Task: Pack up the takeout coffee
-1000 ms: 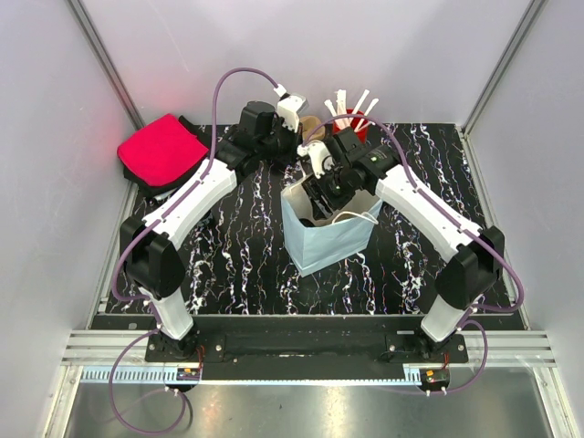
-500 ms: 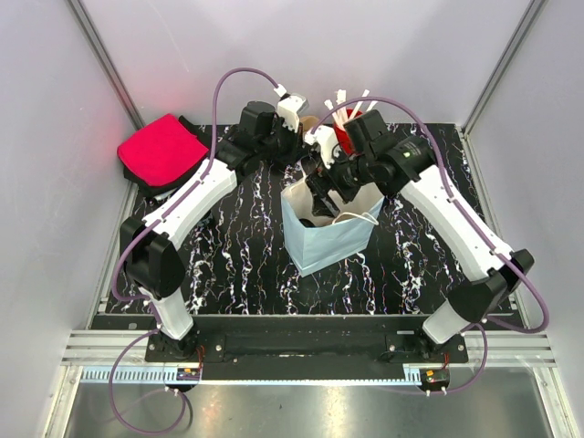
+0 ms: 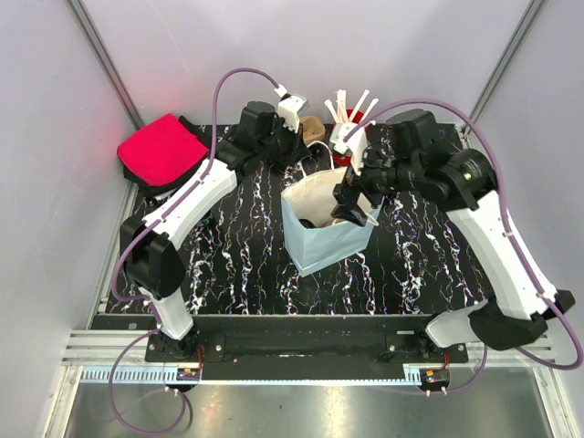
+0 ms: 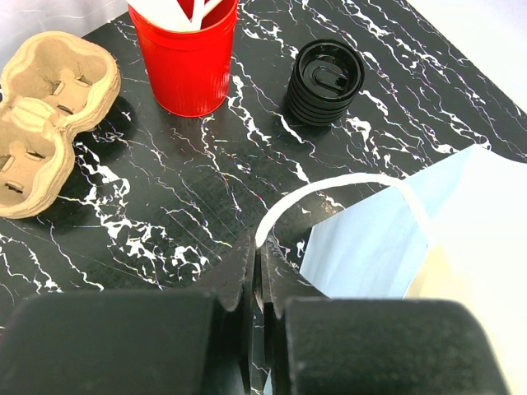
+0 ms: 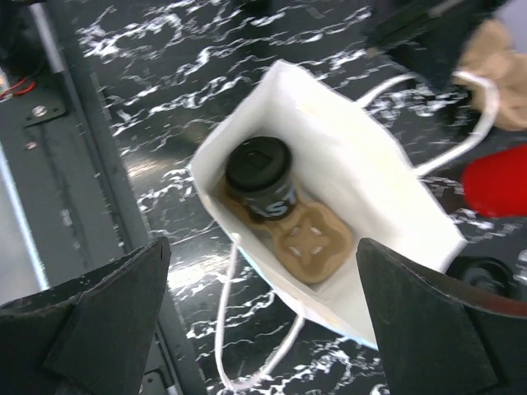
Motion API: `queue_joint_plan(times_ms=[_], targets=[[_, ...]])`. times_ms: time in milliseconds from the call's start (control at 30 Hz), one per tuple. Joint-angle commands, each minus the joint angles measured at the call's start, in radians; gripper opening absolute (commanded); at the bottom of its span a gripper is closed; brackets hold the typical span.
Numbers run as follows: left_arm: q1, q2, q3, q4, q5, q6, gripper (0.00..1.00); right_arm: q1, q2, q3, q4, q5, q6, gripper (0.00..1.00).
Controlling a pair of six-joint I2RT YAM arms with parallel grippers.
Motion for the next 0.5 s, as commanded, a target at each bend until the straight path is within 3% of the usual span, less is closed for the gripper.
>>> queue_joint_plan(times_ms=[0,300,467], targets=[[-0.004,-0.018,0.034,0.036,0.033,0.01,0.0,-0.037,-0.066,0.007,0.093,0.089,0.02,1.0],[-0.018,-0.027,0.029,0.035,0.059,0.045,0.0,-0.477,-0.068,-0.048,0.343,0.063,0.222,1.0],[-0.038,-0.021,0.037,0.019,0.073,0.067,0.0,-0.605,-0.022,-0.111,0.423,0.08,0.273,1.0]])
